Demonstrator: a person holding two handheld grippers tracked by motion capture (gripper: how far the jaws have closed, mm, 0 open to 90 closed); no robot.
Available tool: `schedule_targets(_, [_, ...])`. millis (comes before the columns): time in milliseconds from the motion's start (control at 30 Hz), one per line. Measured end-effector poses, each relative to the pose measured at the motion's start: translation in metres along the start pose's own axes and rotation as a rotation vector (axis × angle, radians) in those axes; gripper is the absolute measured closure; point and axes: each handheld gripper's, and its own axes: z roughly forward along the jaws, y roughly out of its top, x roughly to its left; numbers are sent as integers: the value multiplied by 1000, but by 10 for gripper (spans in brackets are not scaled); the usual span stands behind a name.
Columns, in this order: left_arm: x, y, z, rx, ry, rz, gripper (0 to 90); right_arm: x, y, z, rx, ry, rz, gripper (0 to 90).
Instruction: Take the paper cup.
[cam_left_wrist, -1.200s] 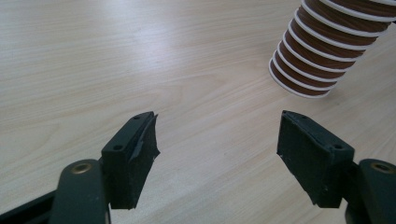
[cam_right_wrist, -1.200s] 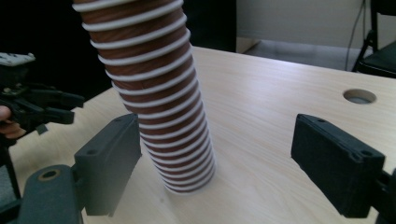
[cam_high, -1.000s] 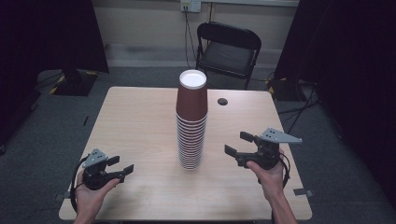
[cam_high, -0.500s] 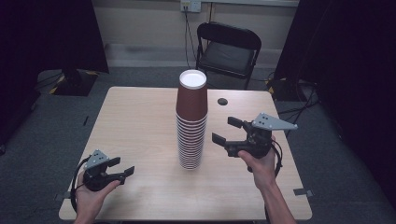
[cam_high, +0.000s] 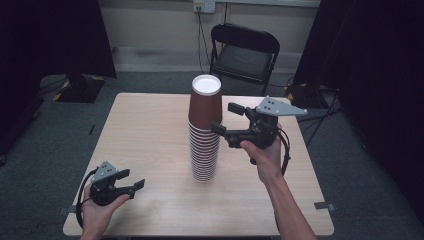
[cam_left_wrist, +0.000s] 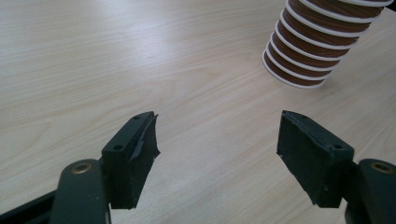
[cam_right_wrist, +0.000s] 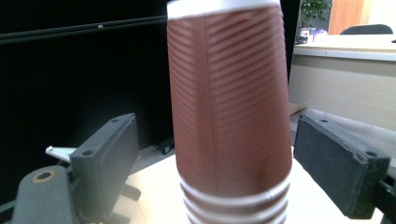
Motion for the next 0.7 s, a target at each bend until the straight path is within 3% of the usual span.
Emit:
schedule_targets(267, [-3,0,1,12,0,16,286,-1,10,18,-5,-10,-12,136])
schedule_targets(300, [-3,0,0,12,2,22,286,0,10,23,6,-20,-16,93])
schedule_targets(700, [-2,0,1,9,-4,17,286,-5,10,46,54,-53,-18,93])
